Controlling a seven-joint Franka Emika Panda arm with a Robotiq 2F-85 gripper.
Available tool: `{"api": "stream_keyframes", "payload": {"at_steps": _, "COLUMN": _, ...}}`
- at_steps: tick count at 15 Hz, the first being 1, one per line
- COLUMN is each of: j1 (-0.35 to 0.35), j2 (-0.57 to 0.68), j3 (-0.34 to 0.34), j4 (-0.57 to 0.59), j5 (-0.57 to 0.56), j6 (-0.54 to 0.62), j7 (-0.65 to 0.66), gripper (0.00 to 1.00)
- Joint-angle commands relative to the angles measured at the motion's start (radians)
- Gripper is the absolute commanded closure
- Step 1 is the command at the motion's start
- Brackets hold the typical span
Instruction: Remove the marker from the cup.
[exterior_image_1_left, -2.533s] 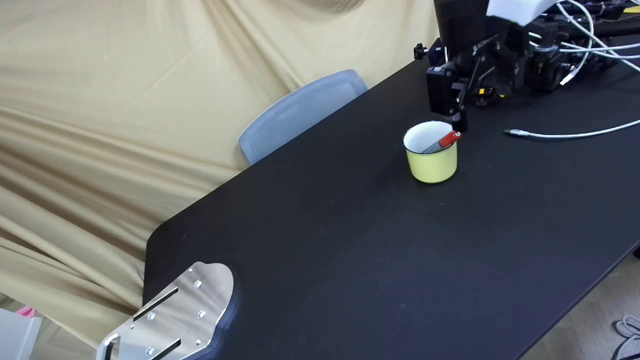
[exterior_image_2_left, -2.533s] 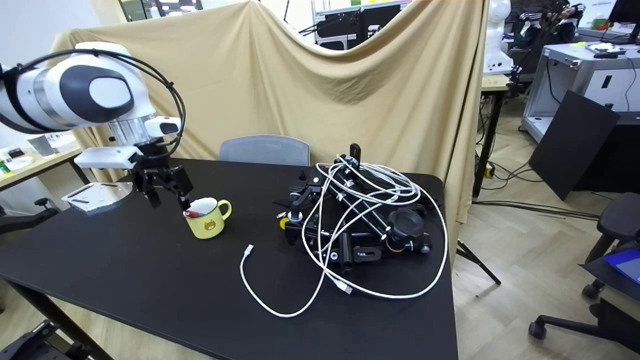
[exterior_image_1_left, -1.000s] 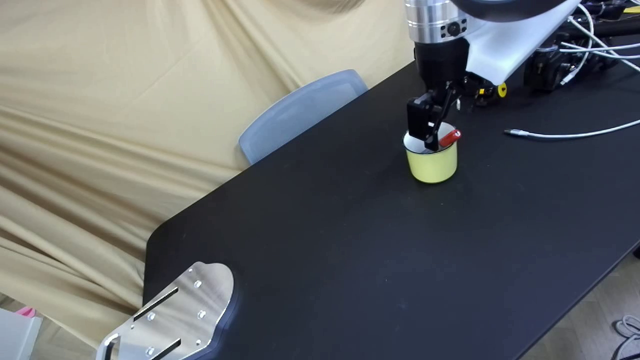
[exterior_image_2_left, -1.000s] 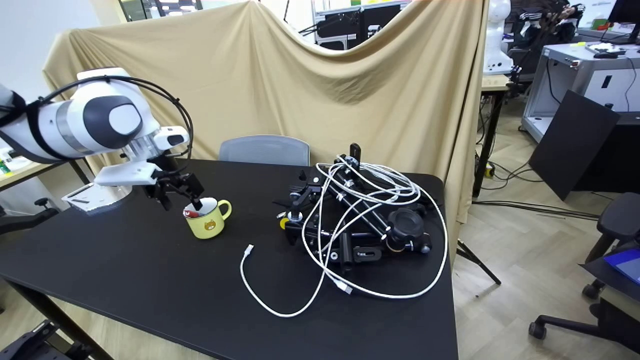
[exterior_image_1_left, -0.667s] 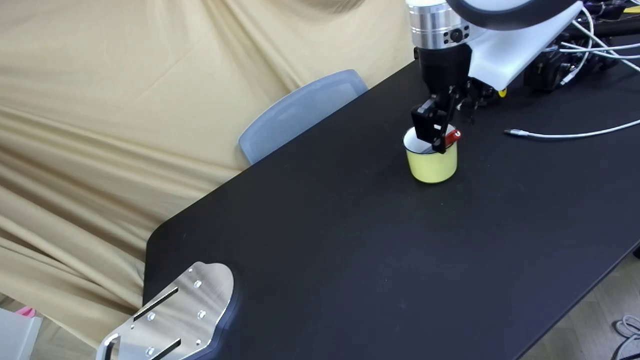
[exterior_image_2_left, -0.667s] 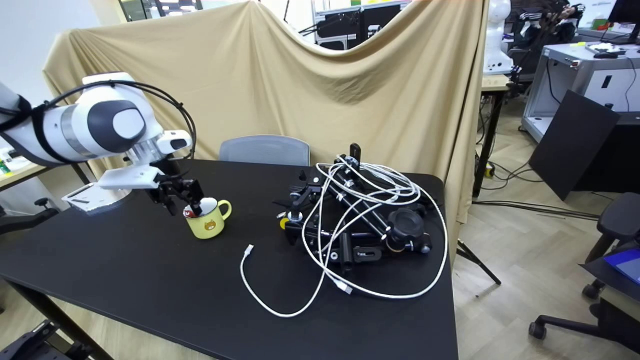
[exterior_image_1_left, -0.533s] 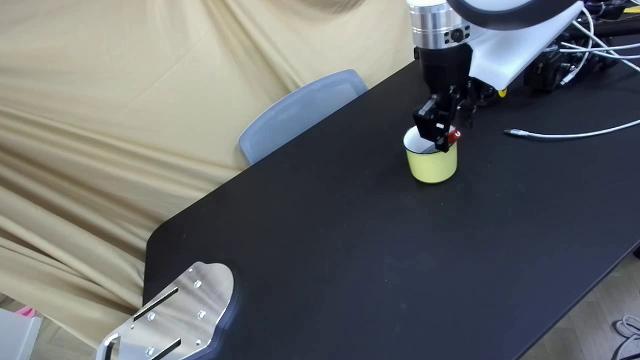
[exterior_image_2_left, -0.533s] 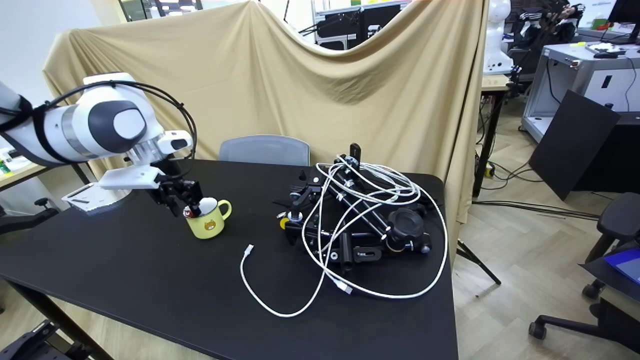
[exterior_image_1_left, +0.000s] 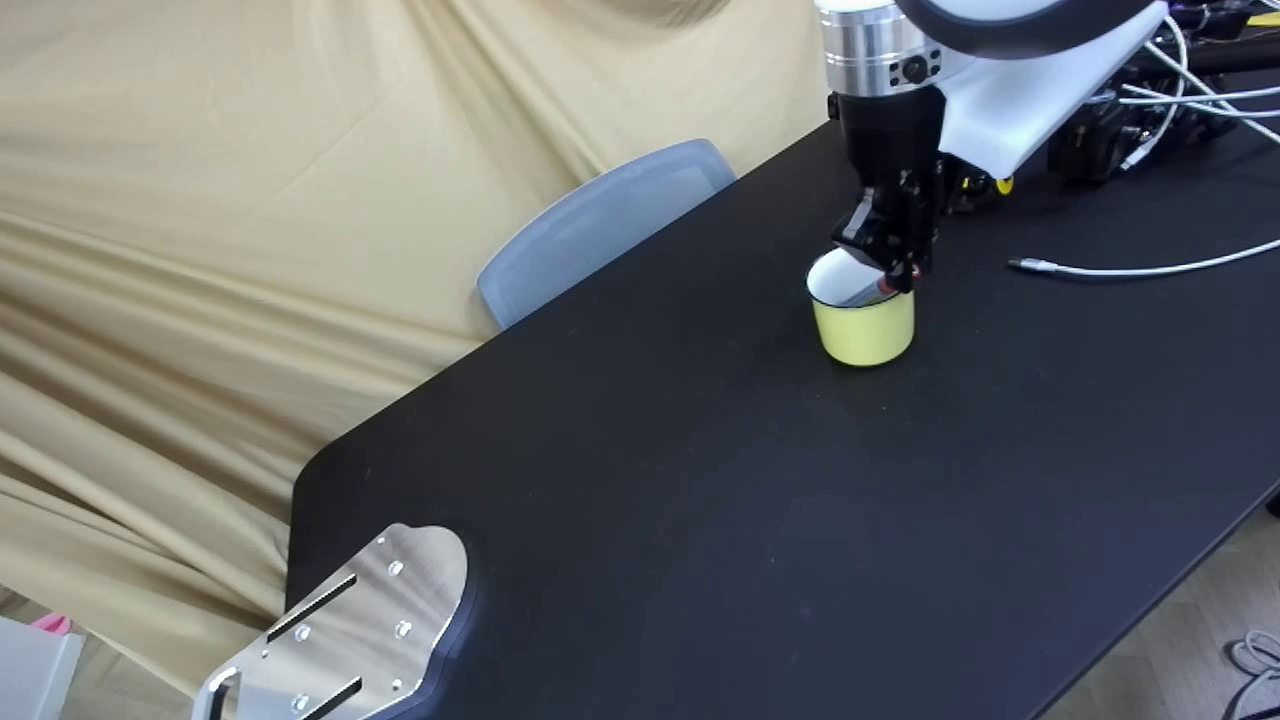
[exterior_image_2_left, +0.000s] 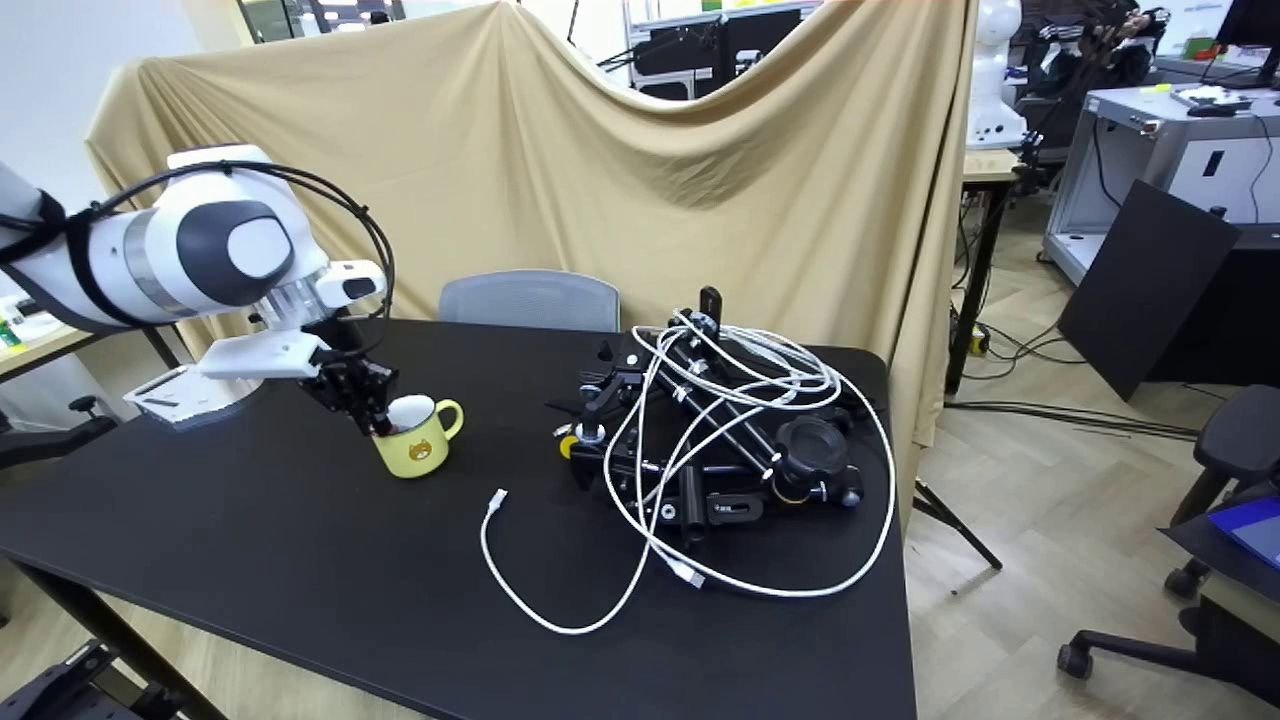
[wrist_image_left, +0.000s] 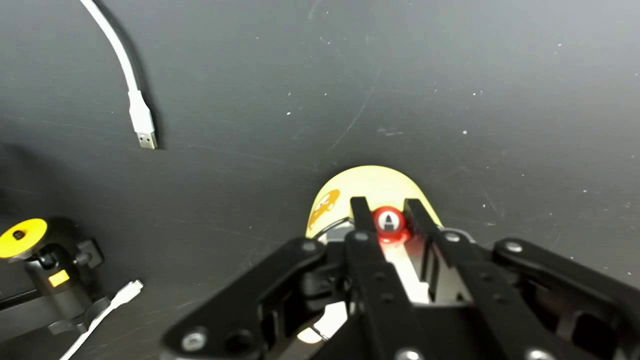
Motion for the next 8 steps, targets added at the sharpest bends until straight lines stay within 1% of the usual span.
{"api": "stream_keyframes", "payload": {"at_steps": 1, "j1": 0.012, "j2": -0.033, "j3": -0.008, "j4": -0.015, "j5": 0.020, "j6": -0.009, "j7": -0.022, "gripper": 0.95}}
{"api": "stream_keyframes", "payload": {"at_steps": 6, "j1": 0.007, "j2": -0.126, "j3": 0.021, "j4": -0.039, "j5": 0.110, "j6": -0.113, "j7": -0.107, "gripper": 0.95}}
{"api": "stream_keyframes", "payload": {"at_steps": 8, "j1": 0.012, "j2": -0.186, "j3": 0.020, "j4": -0.049, "j5": 0.104, "j6": -0.166, "j7": -0.109, "gripper": 0.95}}
